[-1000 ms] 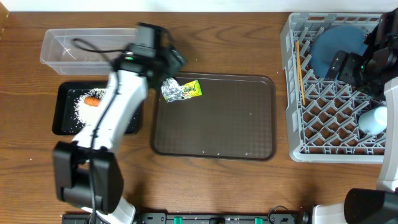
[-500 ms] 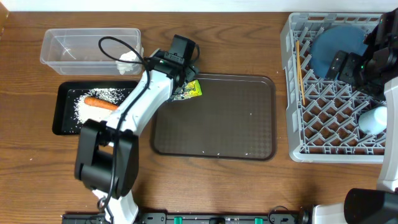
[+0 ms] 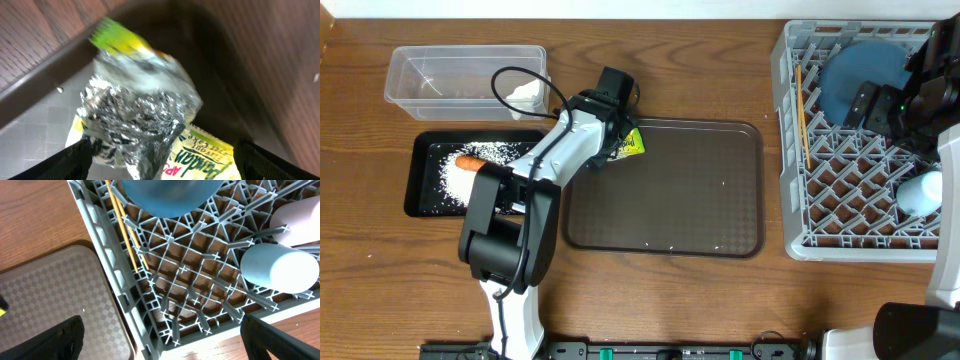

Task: Sort waste into correct bins and load items into the dishwasher rack
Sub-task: 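Grasp the yellow-silver snack wrapper with the left gripper and lift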

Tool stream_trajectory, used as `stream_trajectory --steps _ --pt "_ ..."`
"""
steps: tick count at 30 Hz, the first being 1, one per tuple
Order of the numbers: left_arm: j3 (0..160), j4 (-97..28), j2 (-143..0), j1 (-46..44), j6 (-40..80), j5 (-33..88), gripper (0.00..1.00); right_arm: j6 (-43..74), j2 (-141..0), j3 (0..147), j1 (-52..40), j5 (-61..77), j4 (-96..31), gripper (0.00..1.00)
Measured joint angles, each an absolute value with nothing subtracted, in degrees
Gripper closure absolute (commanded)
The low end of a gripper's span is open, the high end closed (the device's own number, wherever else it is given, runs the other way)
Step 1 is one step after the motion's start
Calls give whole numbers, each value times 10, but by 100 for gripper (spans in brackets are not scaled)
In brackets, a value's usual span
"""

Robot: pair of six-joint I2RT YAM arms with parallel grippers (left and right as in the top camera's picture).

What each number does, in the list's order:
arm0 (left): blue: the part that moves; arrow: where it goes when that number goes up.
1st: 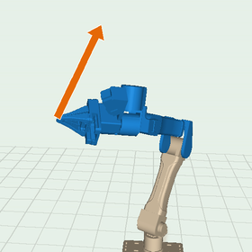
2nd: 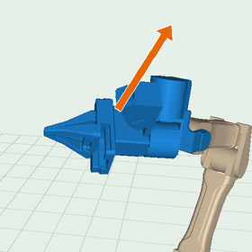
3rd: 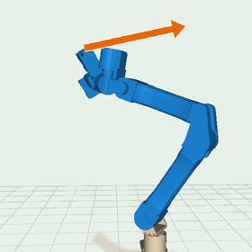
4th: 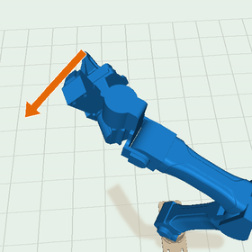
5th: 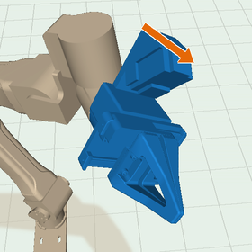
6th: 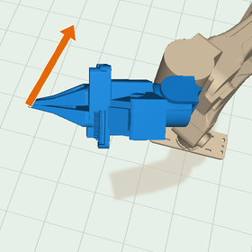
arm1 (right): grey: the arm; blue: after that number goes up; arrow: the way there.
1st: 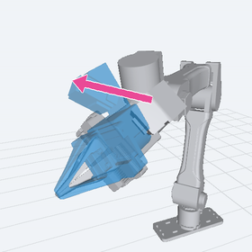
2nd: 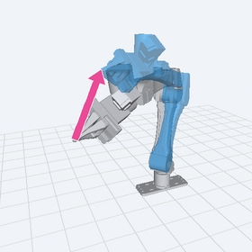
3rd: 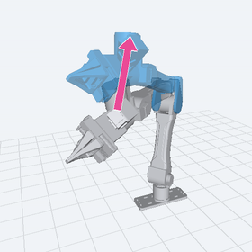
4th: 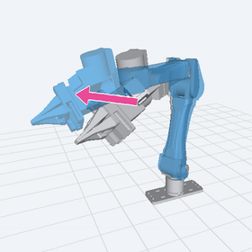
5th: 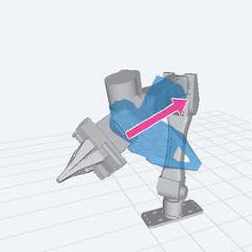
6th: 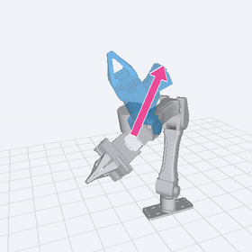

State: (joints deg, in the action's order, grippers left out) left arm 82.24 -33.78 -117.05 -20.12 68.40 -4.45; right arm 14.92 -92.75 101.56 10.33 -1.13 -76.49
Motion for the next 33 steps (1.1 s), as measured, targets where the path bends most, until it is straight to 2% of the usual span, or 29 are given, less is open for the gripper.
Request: stream_trajectory --steps 6,13,18,25,27,33 --pt "822 -338 -1175 -210 689 -24 9 149 -927 1016 103 -11 -765 1" --pt "822 -339 -1176 -224 691 -14 48 149 -927 1016 103 -11 -765 1" --pt "822 -345 -1176 -225 690 -16 64 149 -927 1016 103 -11 -765 1" --pt "822 -355 -1176 -225 687 -20 81 149 -927 1016 103 -11 -765 1" --pt "822 -357 -1176 -225 681 -21 94 149 -927 1016 103 -11 -765 1" --pt "822 -376 -1176 -225 671 -22 94 149 -927 1016 103 -11 -765 1"
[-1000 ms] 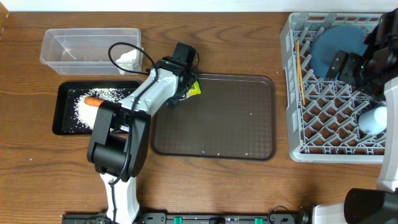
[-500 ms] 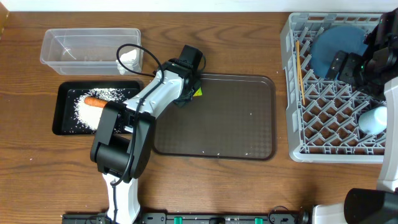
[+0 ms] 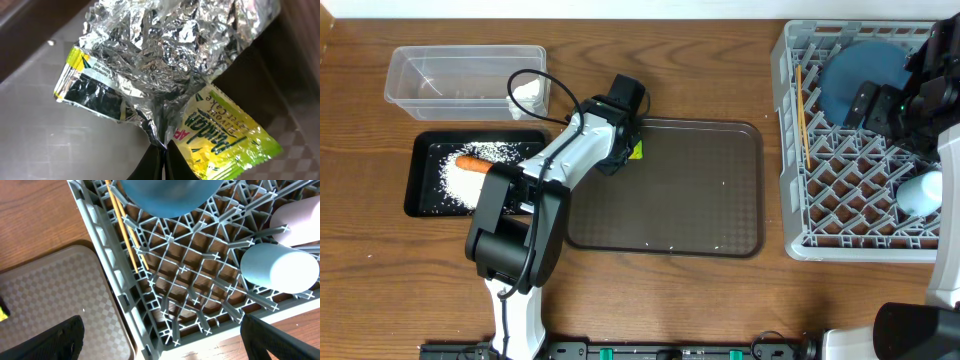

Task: Sort waste into correct bins and load items into the dishwasher rack
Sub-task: 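Grasp the yellow-silver snack wrapper with the left gripper and lift, then carry the wrapper into the clear plastic bin and release it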

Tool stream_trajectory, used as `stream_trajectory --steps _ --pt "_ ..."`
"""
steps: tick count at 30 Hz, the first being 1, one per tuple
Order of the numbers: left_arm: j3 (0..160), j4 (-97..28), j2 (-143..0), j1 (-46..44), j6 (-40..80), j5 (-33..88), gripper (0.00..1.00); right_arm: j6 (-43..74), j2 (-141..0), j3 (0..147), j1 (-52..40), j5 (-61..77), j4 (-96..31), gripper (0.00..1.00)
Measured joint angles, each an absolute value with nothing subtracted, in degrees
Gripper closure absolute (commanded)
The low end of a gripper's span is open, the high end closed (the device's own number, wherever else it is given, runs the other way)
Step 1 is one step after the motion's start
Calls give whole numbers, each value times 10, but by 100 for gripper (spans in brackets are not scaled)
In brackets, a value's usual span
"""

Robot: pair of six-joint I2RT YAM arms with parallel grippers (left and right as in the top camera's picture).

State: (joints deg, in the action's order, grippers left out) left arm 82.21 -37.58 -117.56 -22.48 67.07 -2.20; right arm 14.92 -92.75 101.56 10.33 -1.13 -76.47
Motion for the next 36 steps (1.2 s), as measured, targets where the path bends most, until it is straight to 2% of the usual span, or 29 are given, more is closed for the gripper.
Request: stream_trajectory --steps 6,12,21,27,36 --pt "822 -401 -1151 -225 660 -21 94 149 -927 1016 103 -11 -765 1" --pt "822 -394 -1047 -227 626 -24 94 149 -927 1016 103 -11 -765 1" --pt "822 -293 -981 -217 537 -160 94 149 -927 1015 103 -11 -765 1" --pt "821 -224 -982 -158 483 -223 93 149 -927 1015 103 -11 -765 1" --pt "821 -123 -1016 -54 432 -248 93 149 -927 1015 103 -11 -765 1"
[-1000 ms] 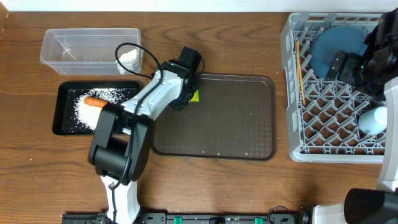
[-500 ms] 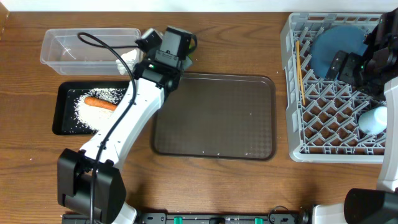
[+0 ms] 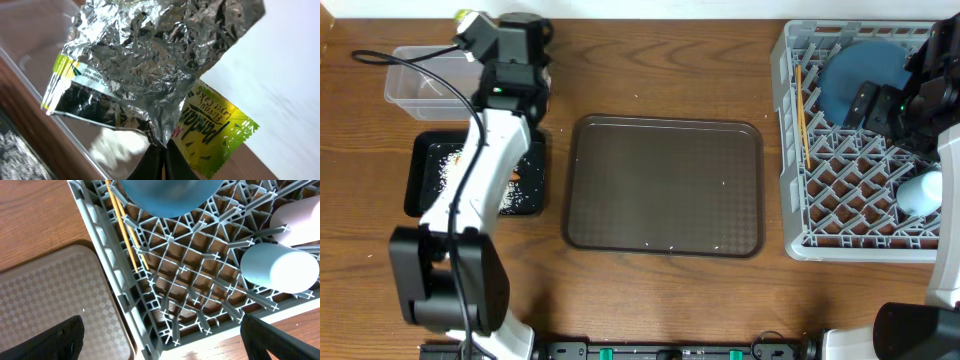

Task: Sort waste into correct bins and load items into the dishwasher rack
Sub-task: 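Carry the wrapper into the clear plastic bin and release it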

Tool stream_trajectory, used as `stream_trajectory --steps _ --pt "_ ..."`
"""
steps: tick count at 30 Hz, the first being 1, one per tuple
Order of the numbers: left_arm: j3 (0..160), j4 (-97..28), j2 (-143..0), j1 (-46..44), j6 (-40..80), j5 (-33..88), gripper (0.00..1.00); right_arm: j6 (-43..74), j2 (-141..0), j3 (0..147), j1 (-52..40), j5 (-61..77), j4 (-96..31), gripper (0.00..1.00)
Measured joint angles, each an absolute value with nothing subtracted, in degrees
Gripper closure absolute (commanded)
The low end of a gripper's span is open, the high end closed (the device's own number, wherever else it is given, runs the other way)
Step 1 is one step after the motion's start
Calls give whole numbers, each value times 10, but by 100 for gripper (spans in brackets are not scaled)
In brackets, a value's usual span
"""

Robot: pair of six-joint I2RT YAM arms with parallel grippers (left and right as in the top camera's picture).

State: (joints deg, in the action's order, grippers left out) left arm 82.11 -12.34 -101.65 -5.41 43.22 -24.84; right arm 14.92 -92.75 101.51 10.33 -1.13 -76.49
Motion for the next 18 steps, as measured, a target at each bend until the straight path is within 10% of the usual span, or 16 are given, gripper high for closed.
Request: stream_trajectory --steps 7,10,18 --pt "821 -51 -1098 -22 404 -251 68 149 -927 1015 103 -11 -765 1" --pt "821 -44 -1113 -18 383 -249 28 149 -927 1015 103 -11 -765 1" --pt "821 -106 -1108 -16 329 -231 7 149 -927 1015 103 -11 -765 1"
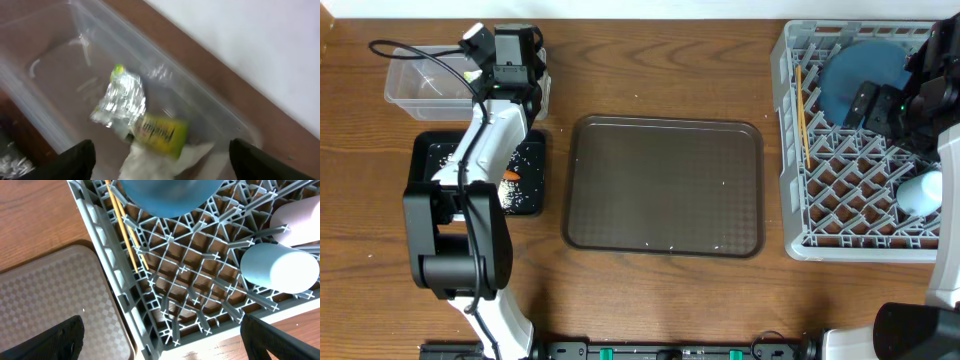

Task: Sort waste into correct bins and load items into the dishwasher rack

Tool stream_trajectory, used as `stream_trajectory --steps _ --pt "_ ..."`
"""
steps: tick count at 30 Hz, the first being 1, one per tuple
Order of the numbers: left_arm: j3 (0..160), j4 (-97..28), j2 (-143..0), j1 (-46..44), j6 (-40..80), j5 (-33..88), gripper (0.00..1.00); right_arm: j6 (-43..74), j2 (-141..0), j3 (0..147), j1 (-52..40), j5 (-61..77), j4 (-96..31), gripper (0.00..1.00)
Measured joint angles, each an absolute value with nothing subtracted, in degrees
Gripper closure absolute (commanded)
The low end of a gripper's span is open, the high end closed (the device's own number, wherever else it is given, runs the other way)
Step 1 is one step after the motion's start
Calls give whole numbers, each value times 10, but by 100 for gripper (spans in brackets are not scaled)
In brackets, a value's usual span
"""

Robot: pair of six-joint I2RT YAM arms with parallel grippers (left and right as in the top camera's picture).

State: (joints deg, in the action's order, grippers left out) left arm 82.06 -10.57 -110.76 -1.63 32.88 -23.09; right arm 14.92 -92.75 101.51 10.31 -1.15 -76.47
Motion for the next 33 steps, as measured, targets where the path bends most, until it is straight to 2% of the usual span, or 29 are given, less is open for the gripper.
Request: stream_trajectory --steps 5,7,8,15,20,33 --pt "820 -224 -1070 -16 326 -190 6 149 -927 1015 103 -11 -765 1" --pt "819 -286 -1040 -16 325 -152 5 149 -927 1015 103 -11 -765 1" --pt "819 -316 -1023 -16 325 -129 1 149 -927 1015 103 -11 -764 1" --pt "820 -481 -959 -16 325 37 0 149 -927 1015 103 -11 -765 1" --pt "820 -529 -961 -16 325 87 0 149 -927 1015 103 -11 -765 1" --pt "820 -529 -961 -16 325 106 0 149 -927 1015 103 -11 -765 1"
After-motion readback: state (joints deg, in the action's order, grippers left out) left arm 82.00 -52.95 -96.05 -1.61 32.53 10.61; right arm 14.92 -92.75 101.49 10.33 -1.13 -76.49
